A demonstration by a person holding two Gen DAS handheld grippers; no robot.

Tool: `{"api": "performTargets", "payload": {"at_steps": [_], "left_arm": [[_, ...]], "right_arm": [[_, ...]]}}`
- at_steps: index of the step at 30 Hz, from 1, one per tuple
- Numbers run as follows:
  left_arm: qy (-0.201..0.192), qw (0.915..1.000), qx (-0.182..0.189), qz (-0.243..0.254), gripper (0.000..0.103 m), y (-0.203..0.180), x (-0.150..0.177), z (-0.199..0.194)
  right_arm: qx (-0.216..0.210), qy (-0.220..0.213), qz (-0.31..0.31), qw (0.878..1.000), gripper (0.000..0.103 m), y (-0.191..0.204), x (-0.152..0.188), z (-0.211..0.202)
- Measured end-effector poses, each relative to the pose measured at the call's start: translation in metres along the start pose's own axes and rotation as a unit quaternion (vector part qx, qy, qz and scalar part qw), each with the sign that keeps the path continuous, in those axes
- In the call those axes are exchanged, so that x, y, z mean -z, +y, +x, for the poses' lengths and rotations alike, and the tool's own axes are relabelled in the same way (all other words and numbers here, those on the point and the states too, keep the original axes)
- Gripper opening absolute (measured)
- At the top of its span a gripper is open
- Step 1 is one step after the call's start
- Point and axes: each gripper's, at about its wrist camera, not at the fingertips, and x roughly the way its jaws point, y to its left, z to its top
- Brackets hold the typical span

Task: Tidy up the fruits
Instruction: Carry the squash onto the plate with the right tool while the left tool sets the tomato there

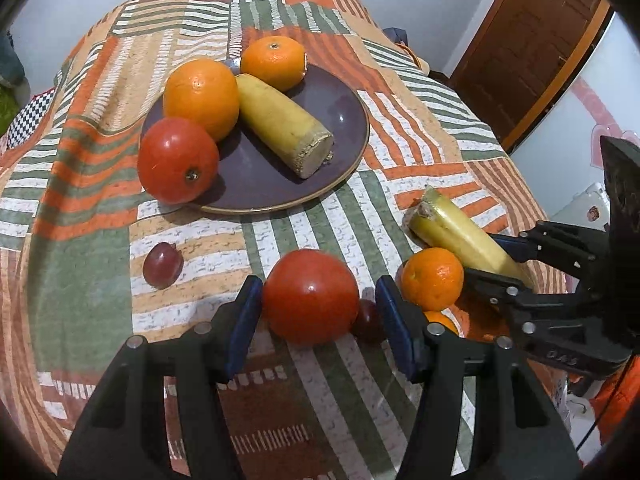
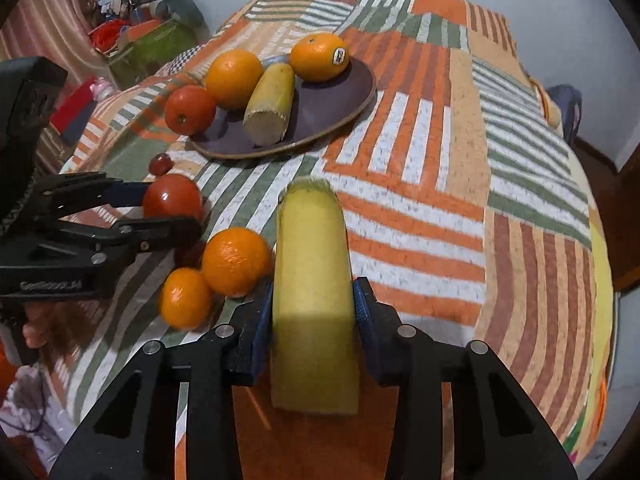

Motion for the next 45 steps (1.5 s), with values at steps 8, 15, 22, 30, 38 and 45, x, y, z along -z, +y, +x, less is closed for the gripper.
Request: {"api": "performTargets", "payload": {"at_steps": [8, 15, 22, 30, 38, 45], "left_arm": [[-0.006, 0.9999, 0.011, -0.010, 0.047, 0.009, 0.000, -0.007], [-0.024, 0.9995, 0.010, -0.014, 0.046, 0.013, -0.006, -0.020], [-0.054, 0.9985, -0.001, -0.013, 0.046, 0.018, -0.026, -0.038], [-0.070, 0.9973, -0.014, -0.011, 0.046, 0.024, -0.049, -0.041], [-0.061, 0.9975, -0.035, -0.002, 0.046, 0.028, -0.066, -0.023], [-0.065, 0.9967, -0.047, 0.016, 0.046, 0.024, -0.072, -0.014]], "right_arm": [[0.005, -0.032, 0.017, 0.999, 0.034, -0.005, 0.000, -0.010], [0.013, -0.066, 0.020, 0.998, 0.034, -0.006, -0.015, -0.025], [0.019, -0.087, 0.018, 0.996, 0.034, -0.007, -0.030, -0.031], [0.026, -0.115, 0.006, 0.993, 0.033, -0.006, -0.055, -0.044], [0.031, -0.121, -0.012, 0.992, 0.032, -0.002, -0.081, -0.034], [0.024, -0.127, -0.006, 0.992, 0.032, -0.004, -0.105, -0.027]]}}
